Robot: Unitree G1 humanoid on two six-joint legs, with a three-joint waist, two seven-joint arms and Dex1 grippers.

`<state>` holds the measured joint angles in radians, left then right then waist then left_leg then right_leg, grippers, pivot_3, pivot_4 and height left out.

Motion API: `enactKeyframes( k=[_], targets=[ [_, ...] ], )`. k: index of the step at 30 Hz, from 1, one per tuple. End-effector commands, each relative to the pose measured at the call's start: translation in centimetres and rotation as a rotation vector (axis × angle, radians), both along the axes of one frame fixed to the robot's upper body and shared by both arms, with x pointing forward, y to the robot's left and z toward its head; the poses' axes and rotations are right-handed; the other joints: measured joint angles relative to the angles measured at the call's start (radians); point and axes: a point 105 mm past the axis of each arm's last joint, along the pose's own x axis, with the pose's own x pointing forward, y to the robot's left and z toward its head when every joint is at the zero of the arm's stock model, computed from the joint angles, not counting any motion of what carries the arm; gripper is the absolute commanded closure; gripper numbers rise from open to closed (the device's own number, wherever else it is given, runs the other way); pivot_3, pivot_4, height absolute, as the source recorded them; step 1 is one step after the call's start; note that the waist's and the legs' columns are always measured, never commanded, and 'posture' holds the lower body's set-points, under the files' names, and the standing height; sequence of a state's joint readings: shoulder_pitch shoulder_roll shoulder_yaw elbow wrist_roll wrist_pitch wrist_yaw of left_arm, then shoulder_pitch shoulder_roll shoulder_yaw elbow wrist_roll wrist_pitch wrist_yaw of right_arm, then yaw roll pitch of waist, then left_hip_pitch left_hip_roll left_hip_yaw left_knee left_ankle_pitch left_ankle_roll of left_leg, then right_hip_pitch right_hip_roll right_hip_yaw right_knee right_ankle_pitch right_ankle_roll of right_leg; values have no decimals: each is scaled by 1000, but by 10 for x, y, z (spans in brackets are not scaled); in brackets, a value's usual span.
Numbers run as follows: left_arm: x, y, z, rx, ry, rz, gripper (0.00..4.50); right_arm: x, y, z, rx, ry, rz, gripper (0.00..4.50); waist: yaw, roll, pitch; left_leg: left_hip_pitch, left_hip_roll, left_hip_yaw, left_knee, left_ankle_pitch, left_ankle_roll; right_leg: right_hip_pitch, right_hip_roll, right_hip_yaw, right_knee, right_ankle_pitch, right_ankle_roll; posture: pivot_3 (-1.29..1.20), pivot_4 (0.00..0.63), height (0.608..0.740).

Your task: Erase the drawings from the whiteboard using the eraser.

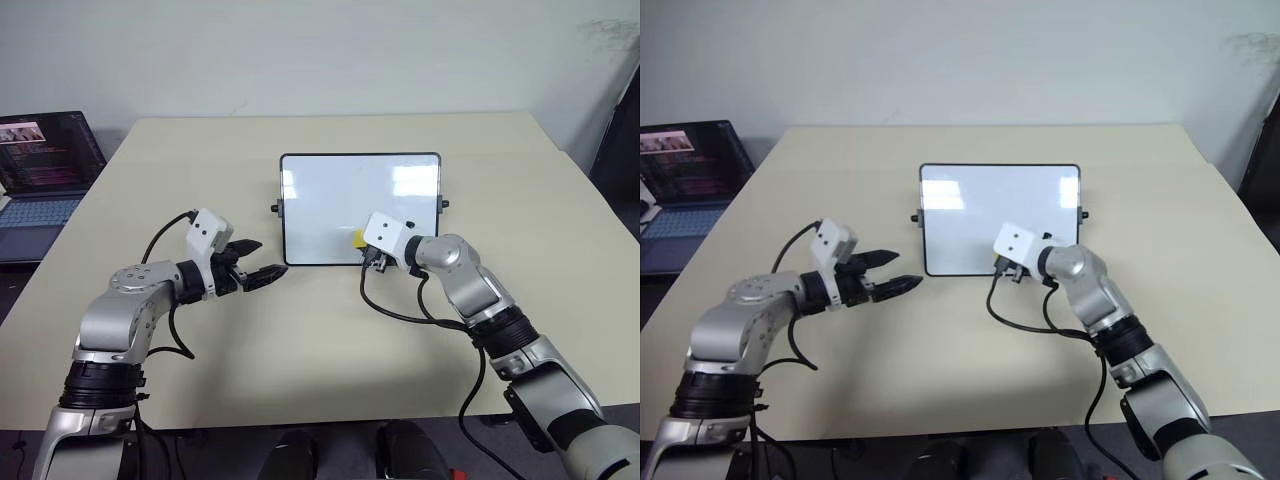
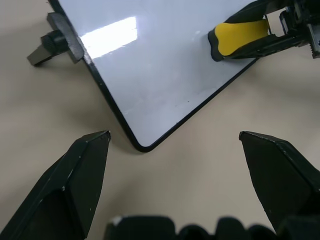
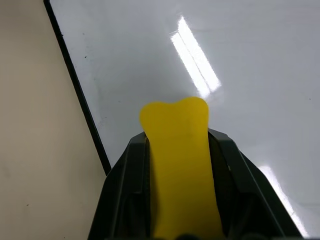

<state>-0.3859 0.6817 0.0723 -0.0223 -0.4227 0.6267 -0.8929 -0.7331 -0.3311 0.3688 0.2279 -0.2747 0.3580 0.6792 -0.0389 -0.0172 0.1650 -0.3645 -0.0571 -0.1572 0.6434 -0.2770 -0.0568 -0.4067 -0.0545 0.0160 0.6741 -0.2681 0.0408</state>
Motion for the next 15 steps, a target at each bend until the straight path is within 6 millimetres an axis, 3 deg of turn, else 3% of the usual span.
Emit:
enactKeyframes(
  k=[1,5,9,14,15],
  targets=[
    [-3,-11,15,5,-56,-61,0,-6,5,33,139,-35,1,3308,2,0,0,0,0,0,0,0,0,-1,0,0,0,0,0,0,150,740],
    [-8,-21,19,20,-70,-121,0,-25,-1,57,296,-17,6,3308,5,0,0,-2,0,0,-1,1,-2,-2,0,0,-1,0,0,0,150,740],
    [-14,-35,25,65,-103,-215,0,-53,-24,58,363,12,-17,3308,10,0,0,-4,0,-1,-1,0,-2,-2,-1,0,-4,-1,1,0,150,740],
    [-22,-62,35,92,-150,-377,0,-82,-76,42,459,65,-244,3308,15,0,0,-7,0,-4,-1,0,-1,0,-1,-1,-9,0,1,0,150,740],
    [-22,-69,37,93,-163,-413,0,-88,-95,32,457,71,-340,3308,14,0,0,-7,0,-4,-1,0,-1,0,-1,-1,-9,0,1,0,150,740]
  ],
)
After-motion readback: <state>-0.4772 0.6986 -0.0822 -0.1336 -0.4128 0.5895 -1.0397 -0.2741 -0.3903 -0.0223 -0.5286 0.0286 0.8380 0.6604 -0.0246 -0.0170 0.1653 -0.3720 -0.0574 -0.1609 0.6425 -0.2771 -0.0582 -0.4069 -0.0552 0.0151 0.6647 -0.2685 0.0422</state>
